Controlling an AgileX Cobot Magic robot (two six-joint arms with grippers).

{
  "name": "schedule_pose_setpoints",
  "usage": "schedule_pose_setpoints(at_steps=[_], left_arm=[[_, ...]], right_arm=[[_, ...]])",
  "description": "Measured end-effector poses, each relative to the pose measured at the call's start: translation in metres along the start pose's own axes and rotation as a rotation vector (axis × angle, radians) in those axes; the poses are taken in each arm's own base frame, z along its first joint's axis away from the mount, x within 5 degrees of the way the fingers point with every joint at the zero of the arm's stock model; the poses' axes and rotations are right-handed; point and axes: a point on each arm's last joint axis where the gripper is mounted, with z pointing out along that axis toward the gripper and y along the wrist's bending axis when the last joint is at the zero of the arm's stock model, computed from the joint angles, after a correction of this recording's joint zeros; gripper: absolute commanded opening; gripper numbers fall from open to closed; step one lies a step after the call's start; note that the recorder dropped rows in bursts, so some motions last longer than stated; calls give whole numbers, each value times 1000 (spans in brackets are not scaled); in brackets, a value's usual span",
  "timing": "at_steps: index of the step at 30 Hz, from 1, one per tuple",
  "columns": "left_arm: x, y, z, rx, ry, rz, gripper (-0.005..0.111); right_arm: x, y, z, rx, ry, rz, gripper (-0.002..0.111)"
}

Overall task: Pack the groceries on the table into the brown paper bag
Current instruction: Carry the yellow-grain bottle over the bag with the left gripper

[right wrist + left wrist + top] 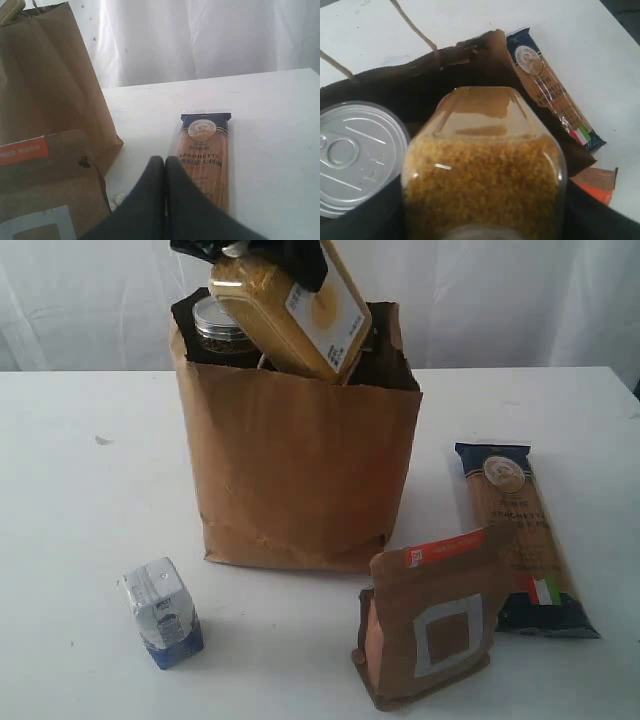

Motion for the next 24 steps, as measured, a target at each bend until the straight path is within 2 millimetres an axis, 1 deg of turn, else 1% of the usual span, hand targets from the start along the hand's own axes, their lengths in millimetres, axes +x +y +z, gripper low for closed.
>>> schedule_pose_setpoints(at_steps=[2, 6, 10, 15, 20, 24], left_arm=[[-4, -1, -6, 2, -14, 3, 0], [-12, -6, -26, 8, -56, 17, 0], [-14, -9, -39, 13, -59, 24, 0], [-15, -11, -45, 28, -66, 24, 0], [-15, -19, -45, 120, -65, 4, 0], [-15, -23, -46, 157, -70, -5, 0]], right_arm=[[0, 0, 0, 0, 0, 0, 0], [0, 0, 0, 0, 0, 0, 0], [0, 0, 0, 0, 0, 0, 0], [0, 0, 0, 0, 0, 0, 0], [0, 0, 0, 0, 0, 0, 0], [0, 0, 0, 0, 0, 0, 0]])
